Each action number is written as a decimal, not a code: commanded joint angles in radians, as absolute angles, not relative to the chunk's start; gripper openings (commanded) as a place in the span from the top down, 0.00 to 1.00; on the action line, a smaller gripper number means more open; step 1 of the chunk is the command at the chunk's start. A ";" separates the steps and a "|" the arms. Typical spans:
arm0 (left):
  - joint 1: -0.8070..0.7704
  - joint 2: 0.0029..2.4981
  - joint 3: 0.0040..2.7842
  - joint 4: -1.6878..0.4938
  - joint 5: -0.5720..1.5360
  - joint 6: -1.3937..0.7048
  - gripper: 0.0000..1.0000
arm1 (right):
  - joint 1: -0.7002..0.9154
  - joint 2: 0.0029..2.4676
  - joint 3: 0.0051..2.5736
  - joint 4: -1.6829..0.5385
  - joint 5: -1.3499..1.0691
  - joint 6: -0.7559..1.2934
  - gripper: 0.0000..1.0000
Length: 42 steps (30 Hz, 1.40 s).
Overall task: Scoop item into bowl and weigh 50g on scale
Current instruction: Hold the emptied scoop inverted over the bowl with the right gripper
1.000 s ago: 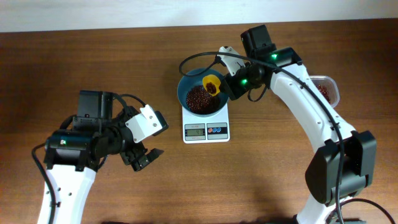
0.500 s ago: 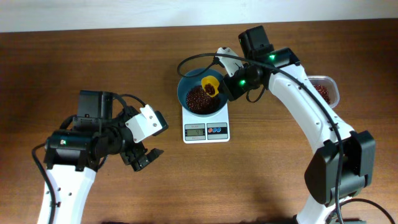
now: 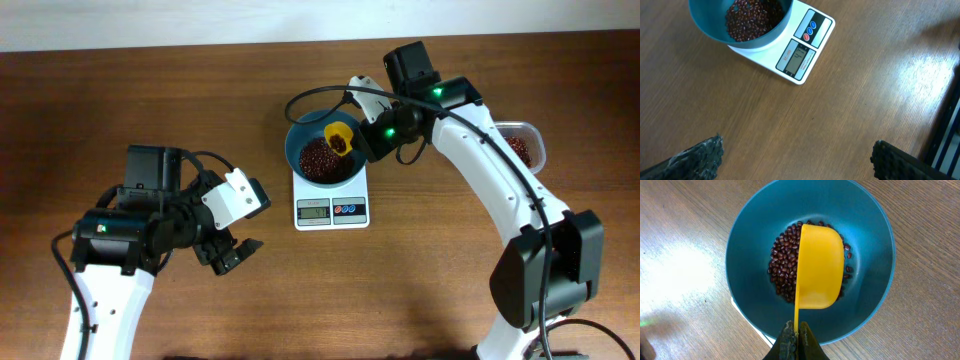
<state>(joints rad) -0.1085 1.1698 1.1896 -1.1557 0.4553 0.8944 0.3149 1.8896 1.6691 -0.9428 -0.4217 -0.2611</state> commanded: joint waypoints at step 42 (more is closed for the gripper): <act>-0.102 1.163 1.188 -1.154 0.455 0.903 0.01 | 0.324 1.861 1.710 -0.954 -0.360 -0.245 0.96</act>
